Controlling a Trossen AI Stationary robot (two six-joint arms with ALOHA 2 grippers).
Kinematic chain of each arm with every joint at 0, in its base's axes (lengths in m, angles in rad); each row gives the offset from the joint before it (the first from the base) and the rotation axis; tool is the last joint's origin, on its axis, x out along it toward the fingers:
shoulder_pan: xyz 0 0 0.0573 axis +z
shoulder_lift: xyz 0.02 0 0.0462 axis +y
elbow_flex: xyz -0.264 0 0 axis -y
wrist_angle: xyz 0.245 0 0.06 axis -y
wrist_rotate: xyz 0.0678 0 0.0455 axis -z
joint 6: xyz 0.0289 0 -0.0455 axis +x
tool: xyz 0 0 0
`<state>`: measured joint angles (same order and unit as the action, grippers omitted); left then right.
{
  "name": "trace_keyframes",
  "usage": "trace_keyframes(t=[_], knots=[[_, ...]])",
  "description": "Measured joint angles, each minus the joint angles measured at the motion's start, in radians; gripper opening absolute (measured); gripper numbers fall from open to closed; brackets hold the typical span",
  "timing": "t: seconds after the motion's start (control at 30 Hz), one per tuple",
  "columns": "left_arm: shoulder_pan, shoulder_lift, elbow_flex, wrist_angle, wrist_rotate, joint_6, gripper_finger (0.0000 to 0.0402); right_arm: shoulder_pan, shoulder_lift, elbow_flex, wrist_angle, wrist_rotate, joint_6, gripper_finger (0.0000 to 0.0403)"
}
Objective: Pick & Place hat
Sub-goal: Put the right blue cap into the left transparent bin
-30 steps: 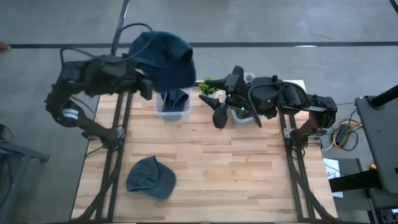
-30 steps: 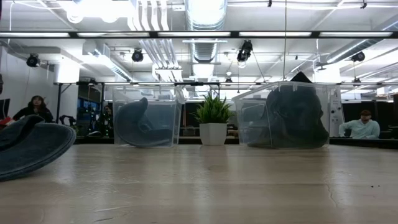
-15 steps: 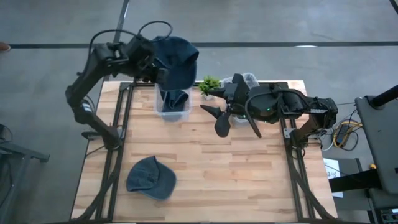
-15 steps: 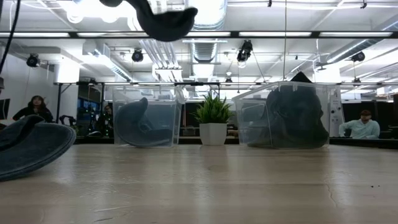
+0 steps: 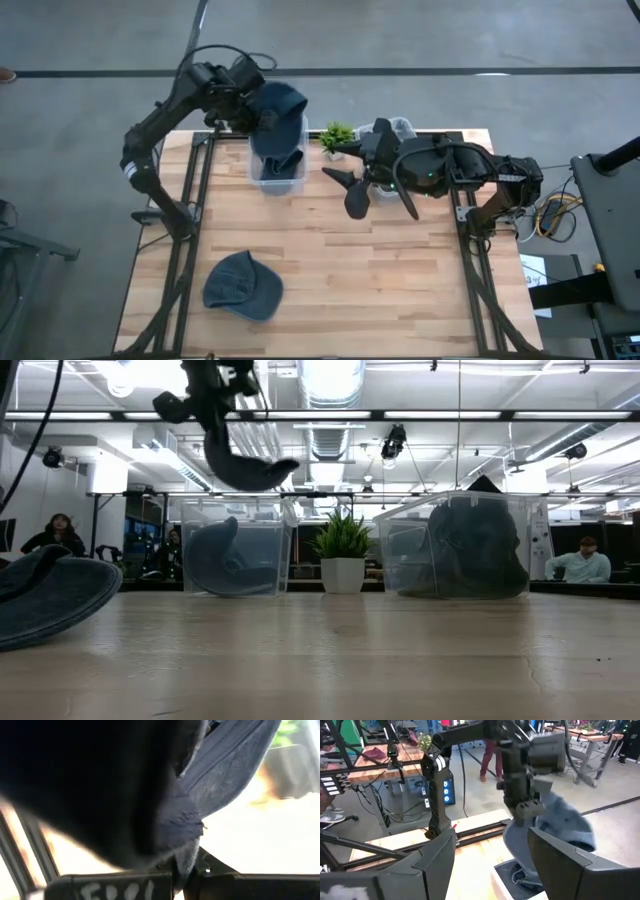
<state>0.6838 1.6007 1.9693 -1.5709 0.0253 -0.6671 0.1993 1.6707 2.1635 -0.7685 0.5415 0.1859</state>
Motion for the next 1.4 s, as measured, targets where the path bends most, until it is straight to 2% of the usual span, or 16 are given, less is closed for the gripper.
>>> trace_keyframes(t=[0.1, 0.3, 0.53, 1.2, 1.4], knots=[[0.011, -0.007, -0.08, -0.001, 0.015, -0.049, 0.0004, 0.0, 0.0, 0.0, 0.0, 0.0, -0.002, 0.0242], [0.01, -0.008, -0.207, 0.0, 0.045, -0.051, 0.0004, 0.001, 0.0, 0.0, 0.0, 0.0, -0.006, 0.0243], [0.011, 0.0, -0.287, 0.003, 0.045, -0.053, 0.0004, 0.001, 0.0, 0.0, 0.0, 0.0, -0.011, 0.0236], [0.0, 0.11, -0.284, 0.004, 0.079, -0.017, 0.0009, 0.001, 0.002, -0.042, 0.014, 0.003, 0.021, 0.0237], [-0.007, 0.112, -0.243, 0.039, 0.078, 0.024, 0.001, 0.001, 0.002, -0.042, 0.02, 0.003, 0.021, 0.024]])
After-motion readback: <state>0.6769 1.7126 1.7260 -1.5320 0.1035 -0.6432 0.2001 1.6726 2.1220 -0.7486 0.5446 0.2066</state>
